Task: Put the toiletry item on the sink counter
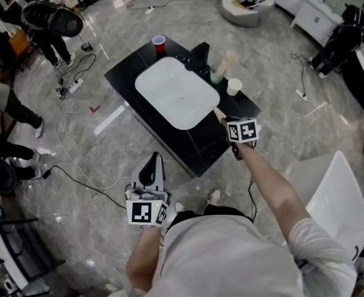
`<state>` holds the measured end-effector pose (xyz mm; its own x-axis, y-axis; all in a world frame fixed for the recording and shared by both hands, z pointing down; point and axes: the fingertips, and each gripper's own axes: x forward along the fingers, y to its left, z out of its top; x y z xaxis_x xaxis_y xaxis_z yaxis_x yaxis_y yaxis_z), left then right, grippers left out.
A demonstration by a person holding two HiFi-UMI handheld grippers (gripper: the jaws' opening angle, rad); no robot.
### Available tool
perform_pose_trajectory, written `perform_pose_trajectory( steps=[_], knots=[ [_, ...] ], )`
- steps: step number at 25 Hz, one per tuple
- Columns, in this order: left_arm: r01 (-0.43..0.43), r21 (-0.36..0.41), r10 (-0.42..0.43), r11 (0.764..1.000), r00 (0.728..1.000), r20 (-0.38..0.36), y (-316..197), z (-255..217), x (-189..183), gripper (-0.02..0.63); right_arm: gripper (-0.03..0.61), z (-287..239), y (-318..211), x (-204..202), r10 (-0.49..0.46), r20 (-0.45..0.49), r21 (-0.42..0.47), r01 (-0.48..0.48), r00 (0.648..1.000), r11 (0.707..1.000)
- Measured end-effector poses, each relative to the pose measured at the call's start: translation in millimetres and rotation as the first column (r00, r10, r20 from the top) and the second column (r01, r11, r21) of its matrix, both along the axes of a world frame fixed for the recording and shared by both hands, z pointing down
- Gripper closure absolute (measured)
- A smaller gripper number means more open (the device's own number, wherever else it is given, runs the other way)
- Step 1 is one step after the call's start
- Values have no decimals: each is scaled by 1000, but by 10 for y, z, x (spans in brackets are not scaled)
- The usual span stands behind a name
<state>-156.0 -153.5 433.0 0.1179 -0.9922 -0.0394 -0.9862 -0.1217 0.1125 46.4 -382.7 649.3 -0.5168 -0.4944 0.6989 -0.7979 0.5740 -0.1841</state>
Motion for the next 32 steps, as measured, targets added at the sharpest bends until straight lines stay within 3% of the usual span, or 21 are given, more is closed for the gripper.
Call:
perform_pose_trajectory(
  steps=[11,20,32],
  knots=[
    [-35,2,35,999,999,-4,0,1,85,611,514,-247,335,-87,-68,-18,120,70,997,990],
    [-50,3,50,999,999,-11,-56,0,109,611,518,-675,466,-41,-70,63,216,55,996,975],
    [-55,0,55,998,998,-11,-137,1,140,611,520,-1474,679,200,-83,166,407,9,983,913]
  ],
)
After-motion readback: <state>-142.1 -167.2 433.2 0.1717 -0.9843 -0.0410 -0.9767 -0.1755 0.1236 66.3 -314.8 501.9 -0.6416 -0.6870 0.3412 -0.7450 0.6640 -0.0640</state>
